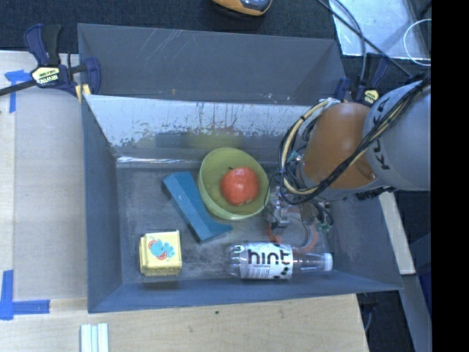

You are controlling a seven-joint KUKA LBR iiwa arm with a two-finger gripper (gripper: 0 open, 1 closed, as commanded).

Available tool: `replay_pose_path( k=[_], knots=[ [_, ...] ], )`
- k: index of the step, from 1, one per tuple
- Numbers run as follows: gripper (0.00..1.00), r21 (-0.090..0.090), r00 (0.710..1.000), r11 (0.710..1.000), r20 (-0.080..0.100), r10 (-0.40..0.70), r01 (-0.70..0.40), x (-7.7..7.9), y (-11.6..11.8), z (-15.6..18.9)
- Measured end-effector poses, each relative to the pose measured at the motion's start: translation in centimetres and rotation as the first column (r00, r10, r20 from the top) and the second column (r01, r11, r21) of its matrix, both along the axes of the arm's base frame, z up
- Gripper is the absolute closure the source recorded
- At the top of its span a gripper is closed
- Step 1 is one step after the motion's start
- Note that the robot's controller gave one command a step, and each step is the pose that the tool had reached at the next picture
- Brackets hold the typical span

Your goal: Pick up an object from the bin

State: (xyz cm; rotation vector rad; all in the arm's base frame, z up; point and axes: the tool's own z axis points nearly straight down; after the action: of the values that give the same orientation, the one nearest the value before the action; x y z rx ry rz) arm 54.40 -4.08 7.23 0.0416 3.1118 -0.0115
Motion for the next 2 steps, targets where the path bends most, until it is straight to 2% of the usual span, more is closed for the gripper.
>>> replay_pose_path(
  k=[1, 2],
  knots=[
    [1.0, 0.0, 1.0, 1.0, 0.0, 0.0, 0.0, 0.0, 0.0, 0.0],
    [1.0, 0.013, 0.922, 0.922, 0.006, -0.388, 0.388, 1.6, 3.7, 0.3]
  ],
)
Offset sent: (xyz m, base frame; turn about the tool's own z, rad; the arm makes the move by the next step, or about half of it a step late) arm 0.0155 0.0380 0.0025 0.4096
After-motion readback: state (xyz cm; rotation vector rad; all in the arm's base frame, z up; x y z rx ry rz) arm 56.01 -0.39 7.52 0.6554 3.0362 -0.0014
